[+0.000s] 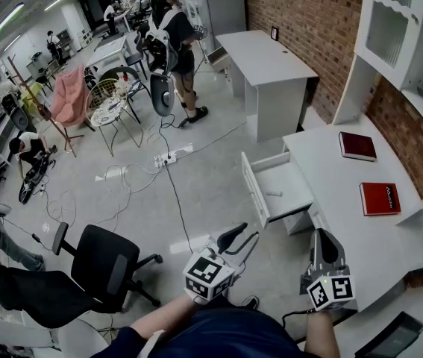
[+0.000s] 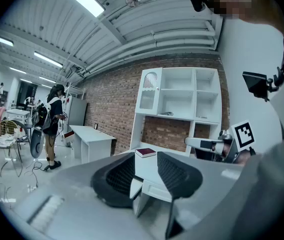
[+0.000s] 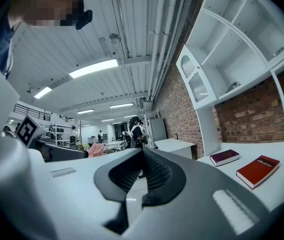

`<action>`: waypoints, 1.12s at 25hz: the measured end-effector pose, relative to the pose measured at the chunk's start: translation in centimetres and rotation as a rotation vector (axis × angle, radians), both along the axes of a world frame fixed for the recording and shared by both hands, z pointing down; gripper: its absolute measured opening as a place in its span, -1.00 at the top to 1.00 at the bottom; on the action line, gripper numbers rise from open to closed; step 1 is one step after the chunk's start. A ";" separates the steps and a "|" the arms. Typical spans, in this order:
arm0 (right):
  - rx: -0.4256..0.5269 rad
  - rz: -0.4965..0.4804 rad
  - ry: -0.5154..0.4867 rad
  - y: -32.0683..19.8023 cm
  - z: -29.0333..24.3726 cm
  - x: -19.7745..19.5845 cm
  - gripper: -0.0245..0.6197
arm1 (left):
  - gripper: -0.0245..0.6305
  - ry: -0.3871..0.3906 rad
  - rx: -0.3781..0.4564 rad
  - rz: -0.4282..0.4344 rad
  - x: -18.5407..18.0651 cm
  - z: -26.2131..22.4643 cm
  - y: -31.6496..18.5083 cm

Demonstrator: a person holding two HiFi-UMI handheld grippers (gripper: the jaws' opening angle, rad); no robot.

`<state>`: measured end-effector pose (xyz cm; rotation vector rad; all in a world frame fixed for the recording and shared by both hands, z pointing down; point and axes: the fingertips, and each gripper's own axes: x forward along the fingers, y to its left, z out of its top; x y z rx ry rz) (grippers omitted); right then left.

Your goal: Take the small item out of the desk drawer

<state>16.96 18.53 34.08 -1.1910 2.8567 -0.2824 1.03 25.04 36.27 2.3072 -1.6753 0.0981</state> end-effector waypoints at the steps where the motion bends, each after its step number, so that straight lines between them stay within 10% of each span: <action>1: 0.009 -0.003 0.000 0.0 0.1 -0.4 0.92 | 0.47 -0.007 0.011 -0.003 -0.6 0.3 0.4; 28: 0.035 0.183 0.085 -0.4 -1.6 -8.1 0.91 | 0.48 0.042 0.095 0.047 -13.1 0.4 -1.6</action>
